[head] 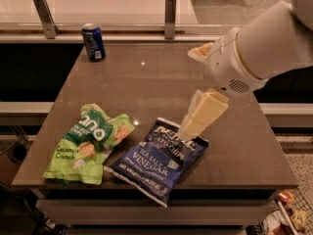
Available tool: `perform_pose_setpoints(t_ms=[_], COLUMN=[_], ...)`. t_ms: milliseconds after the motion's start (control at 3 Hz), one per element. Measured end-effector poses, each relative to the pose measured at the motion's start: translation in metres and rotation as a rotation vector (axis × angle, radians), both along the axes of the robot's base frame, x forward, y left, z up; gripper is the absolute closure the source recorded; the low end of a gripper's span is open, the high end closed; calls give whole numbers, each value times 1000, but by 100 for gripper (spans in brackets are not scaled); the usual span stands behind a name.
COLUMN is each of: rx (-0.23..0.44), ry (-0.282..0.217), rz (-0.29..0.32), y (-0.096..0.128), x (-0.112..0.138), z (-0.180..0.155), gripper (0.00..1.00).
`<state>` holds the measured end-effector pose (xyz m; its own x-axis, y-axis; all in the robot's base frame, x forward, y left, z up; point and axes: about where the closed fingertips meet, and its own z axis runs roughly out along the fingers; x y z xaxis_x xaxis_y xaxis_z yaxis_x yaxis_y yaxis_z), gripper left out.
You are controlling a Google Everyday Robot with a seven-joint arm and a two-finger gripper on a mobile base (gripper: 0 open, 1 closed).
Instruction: Move green rice chip bag near pepsi can
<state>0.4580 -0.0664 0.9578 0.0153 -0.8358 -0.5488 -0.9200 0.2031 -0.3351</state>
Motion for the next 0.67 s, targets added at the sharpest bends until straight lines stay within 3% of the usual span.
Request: perform_pose_setpoints(t_ms=[667], rx=[35], ry=[19], rz=[61], y=[85], x=[18], z=[-28], gripper=[0])
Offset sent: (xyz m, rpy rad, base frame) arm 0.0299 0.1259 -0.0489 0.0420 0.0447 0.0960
